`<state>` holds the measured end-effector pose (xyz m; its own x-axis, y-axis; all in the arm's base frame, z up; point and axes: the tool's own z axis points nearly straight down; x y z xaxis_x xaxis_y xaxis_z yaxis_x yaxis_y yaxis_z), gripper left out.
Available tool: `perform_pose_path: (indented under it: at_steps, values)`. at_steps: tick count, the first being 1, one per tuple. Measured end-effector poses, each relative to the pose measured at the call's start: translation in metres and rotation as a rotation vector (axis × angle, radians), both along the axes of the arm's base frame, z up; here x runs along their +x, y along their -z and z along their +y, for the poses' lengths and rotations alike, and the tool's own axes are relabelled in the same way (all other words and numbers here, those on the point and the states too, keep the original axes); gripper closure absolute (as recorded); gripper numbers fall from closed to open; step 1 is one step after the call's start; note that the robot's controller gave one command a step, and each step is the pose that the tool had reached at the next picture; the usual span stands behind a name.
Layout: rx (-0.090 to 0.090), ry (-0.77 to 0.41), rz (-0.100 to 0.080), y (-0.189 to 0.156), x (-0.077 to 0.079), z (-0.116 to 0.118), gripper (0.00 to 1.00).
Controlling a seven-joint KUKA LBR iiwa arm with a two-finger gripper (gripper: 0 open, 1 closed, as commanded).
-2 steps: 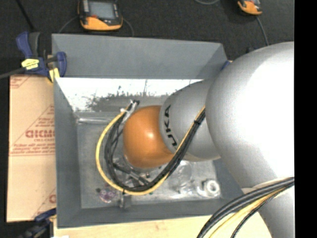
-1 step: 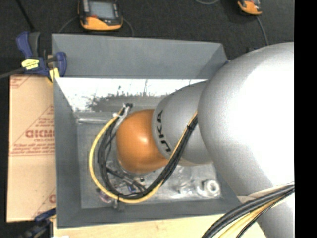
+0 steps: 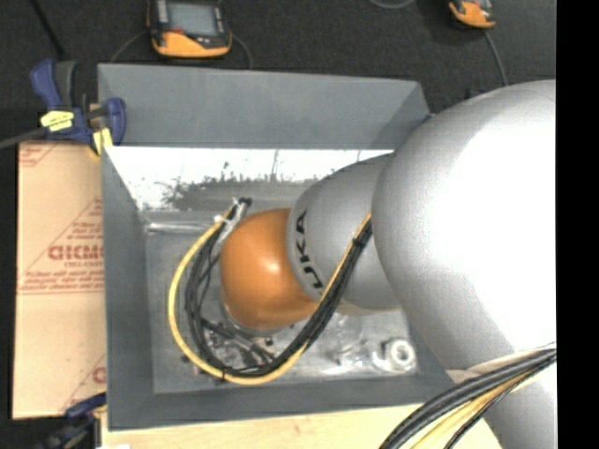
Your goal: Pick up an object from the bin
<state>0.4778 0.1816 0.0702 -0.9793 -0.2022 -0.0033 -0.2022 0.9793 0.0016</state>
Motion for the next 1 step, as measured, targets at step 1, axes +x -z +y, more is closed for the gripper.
perform_pose_path:
  at_steps: [1]
  values:
    - [0.002,0.024,-0.01,-0.153,0.0382,0.0198,1.0]
